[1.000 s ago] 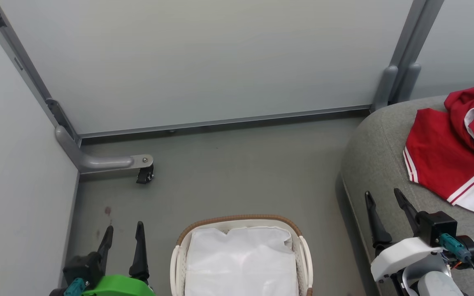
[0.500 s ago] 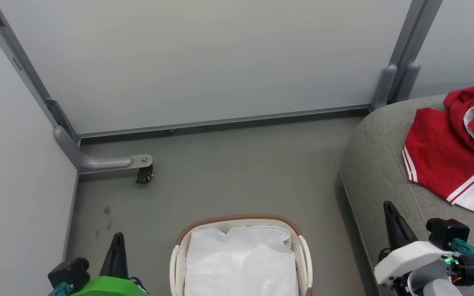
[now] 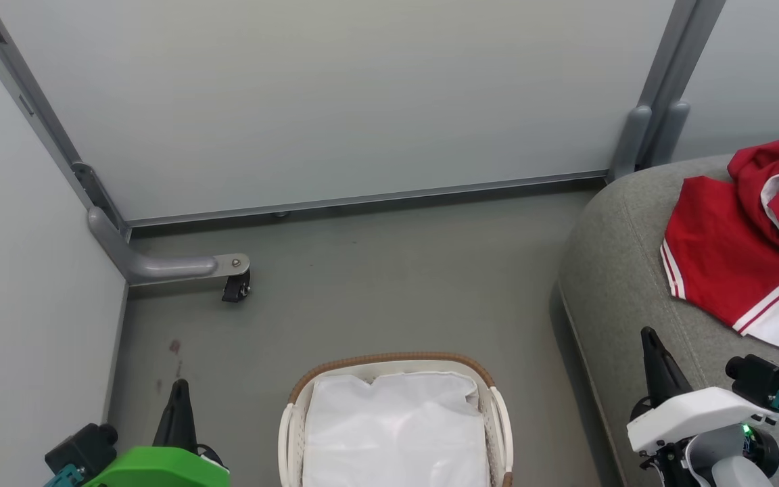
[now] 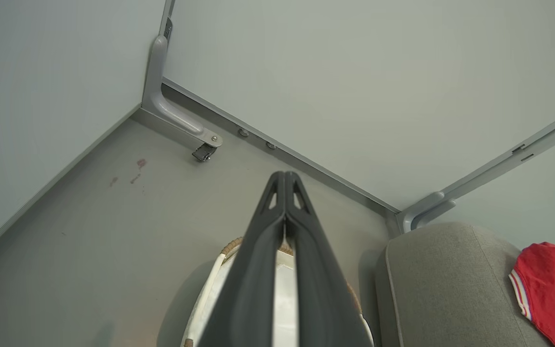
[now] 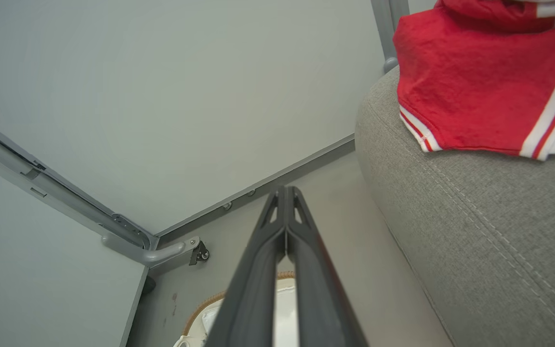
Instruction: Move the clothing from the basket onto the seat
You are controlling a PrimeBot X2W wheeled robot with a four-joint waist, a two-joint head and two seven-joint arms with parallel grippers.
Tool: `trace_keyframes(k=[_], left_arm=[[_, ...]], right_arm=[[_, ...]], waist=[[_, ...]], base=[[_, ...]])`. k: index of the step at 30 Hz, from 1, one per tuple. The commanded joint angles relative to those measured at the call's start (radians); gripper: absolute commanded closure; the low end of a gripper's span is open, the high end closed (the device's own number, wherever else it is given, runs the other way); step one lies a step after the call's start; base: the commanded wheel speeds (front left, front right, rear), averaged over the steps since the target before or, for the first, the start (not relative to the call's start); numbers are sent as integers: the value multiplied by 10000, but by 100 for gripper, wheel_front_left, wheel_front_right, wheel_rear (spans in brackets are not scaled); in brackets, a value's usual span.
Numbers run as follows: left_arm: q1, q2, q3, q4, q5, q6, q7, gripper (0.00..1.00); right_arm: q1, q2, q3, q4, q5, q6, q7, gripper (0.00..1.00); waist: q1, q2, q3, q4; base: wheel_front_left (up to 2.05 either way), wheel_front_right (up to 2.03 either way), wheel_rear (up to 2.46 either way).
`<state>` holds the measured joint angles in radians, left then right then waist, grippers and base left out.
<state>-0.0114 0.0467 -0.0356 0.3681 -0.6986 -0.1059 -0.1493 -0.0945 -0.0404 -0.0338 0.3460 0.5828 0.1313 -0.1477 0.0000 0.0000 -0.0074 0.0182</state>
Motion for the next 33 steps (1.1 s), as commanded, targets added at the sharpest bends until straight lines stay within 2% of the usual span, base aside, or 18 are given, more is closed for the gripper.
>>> trace_keyframes(k=[1, 33], left_arm=[[-335, 26, 82, -185, -369, -56, 92, 100], [-637, 37, 687, -651, -4077, -148, 1172, 100]], right_arm=[[-137, -58, -63, -204, 393, -1, 84, 100], [-170, -89, -384, -569, 4575, -4, 1158, 100]], waist=[[0, 0, 2, -2], [0, 0, 34, -60]], base=[[0, 0, 0], [0, 0, 0]])
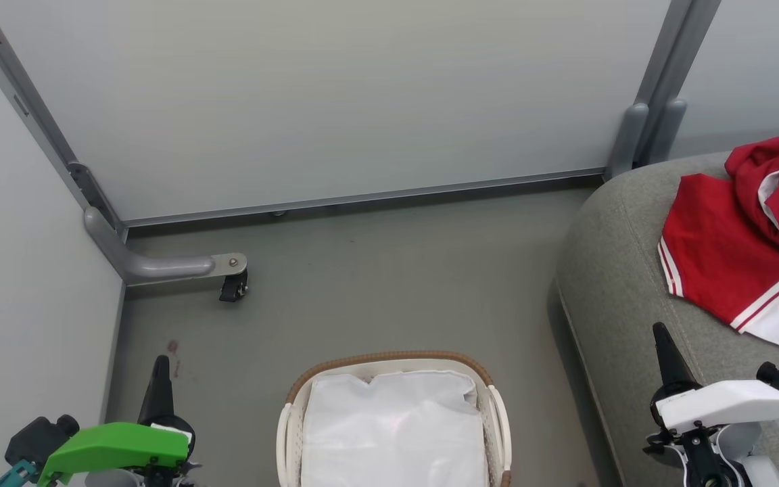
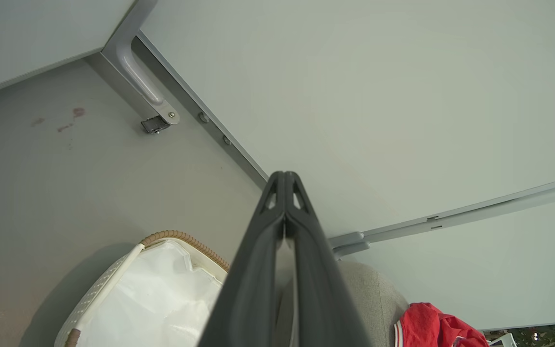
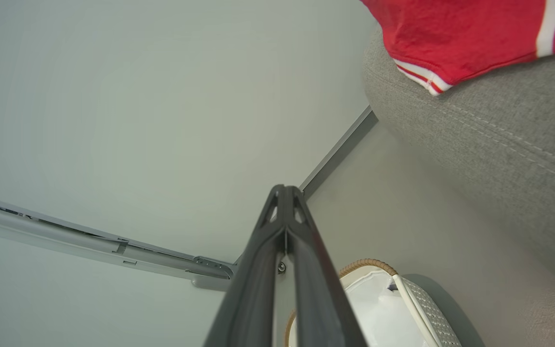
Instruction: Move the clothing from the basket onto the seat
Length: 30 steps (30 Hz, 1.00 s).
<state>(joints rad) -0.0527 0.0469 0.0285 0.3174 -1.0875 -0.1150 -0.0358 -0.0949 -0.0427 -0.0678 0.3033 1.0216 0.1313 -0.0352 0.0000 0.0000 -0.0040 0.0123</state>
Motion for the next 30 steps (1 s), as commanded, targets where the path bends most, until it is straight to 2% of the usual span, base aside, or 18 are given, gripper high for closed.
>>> trace_keyframes(k=[1, 30], left_arm=[[-233, 36, 67, -156, -300, -60, 67, 100], [-465, 46, 500, -469, -2861, -118, 820, 100]], right_arm=[[-167, -66, -54, -153, 313, -4, 71, 100], [-183, -85, -279, -396, 3225, -5, 817, 100]], waist=[[0, 0, 2, -2], [0, 0, 33, -56]], base=[[0, 0, 0], [0, 0, 0]])
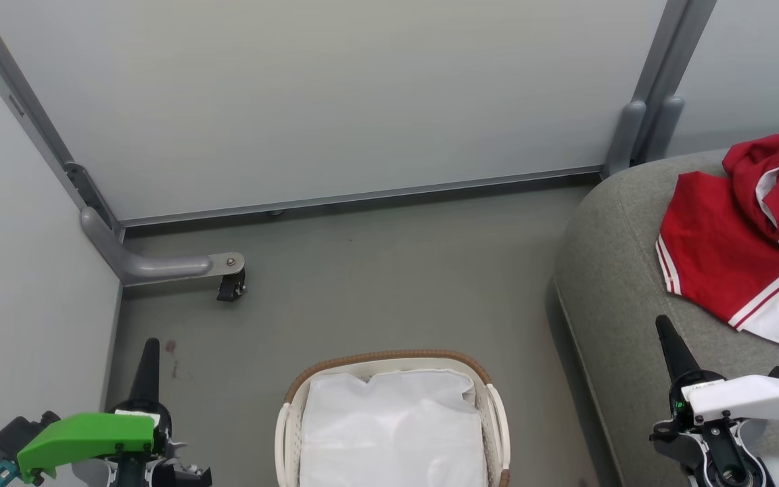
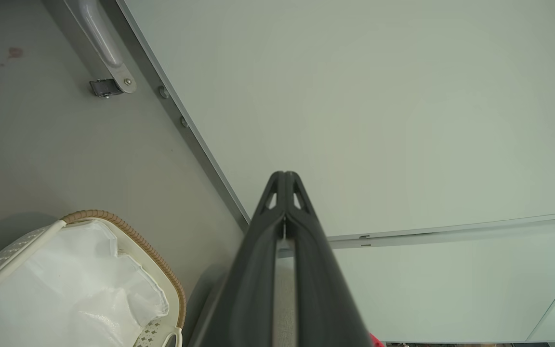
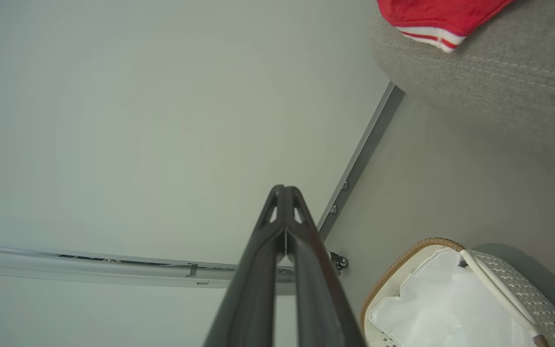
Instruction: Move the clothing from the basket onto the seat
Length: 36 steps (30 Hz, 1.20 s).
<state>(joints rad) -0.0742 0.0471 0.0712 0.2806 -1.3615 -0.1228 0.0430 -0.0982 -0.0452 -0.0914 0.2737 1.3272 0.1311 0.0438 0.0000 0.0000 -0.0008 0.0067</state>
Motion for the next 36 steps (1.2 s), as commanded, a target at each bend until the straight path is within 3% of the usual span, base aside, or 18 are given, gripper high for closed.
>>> trace_keyframes(k=[1, 36], left_arm=[[-255, 44, 86, -112, -210, -43, 65, 100], [-407, 55, 463, -384, -2561, -105, 750, 100]], right_arm=[[-150, -61, -50, -109, 263, -4, 56, 100], [-141, -79, -249, -321, 2906, -7, 745, 100]], waist=[[0, 0, 1, -2], [0, 0, 38, -67]], base=[[0, 0, 0], [0, 0, 0]])
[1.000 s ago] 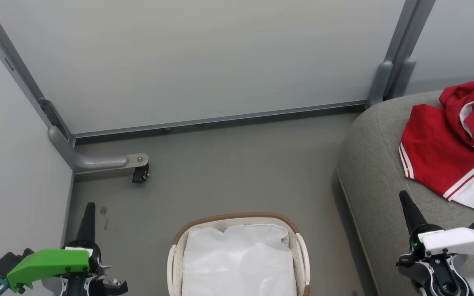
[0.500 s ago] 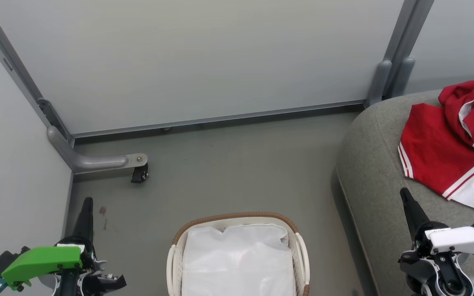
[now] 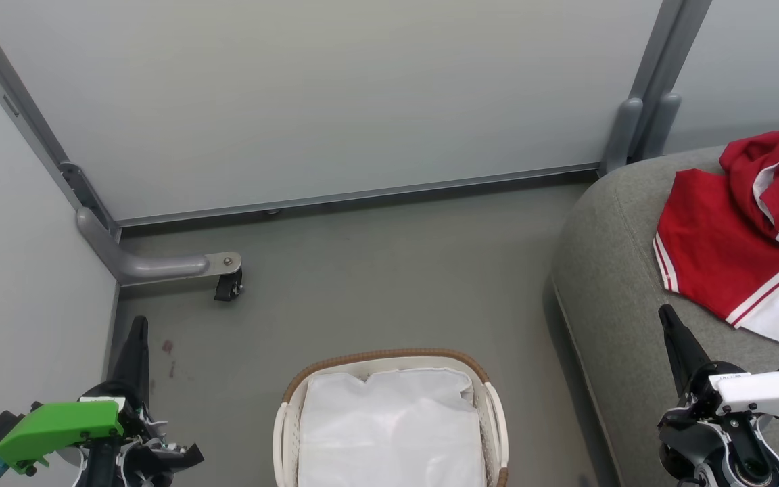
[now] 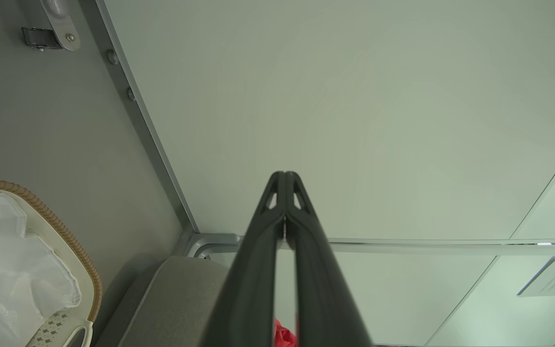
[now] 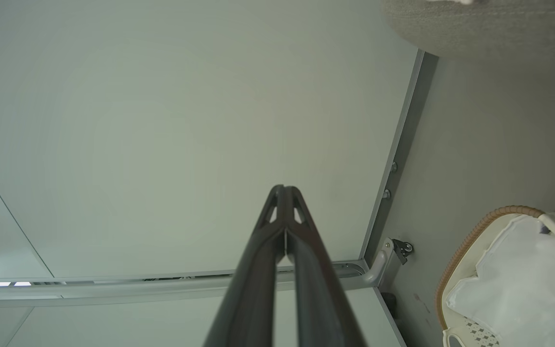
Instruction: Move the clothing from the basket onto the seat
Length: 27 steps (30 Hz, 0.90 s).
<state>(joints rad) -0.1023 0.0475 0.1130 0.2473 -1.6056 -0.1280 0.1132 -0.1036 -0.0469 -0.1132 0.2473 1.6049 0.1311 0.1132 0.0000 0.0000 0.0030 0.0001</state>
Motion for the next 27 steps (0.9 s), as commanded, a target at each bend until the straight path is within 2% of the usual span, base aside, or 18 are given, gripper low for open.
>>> trace_keyframes(k=[1, 27], left_arm=[[-119, 51, 40, -39, -92, -47, 50, 100], [-118, 51, 36, -37, -88, -46, 44, 100]], right_arm=[[-86, -62, -30, -54, 97, -7, 43, 100], [-85, -61, -27, -51, 95, -7, 42, 100]], waist=[[0, 0, 0, -1], [0, 0, 1, -1]], base=[[0, 0, 0], [0, 0, 0]])
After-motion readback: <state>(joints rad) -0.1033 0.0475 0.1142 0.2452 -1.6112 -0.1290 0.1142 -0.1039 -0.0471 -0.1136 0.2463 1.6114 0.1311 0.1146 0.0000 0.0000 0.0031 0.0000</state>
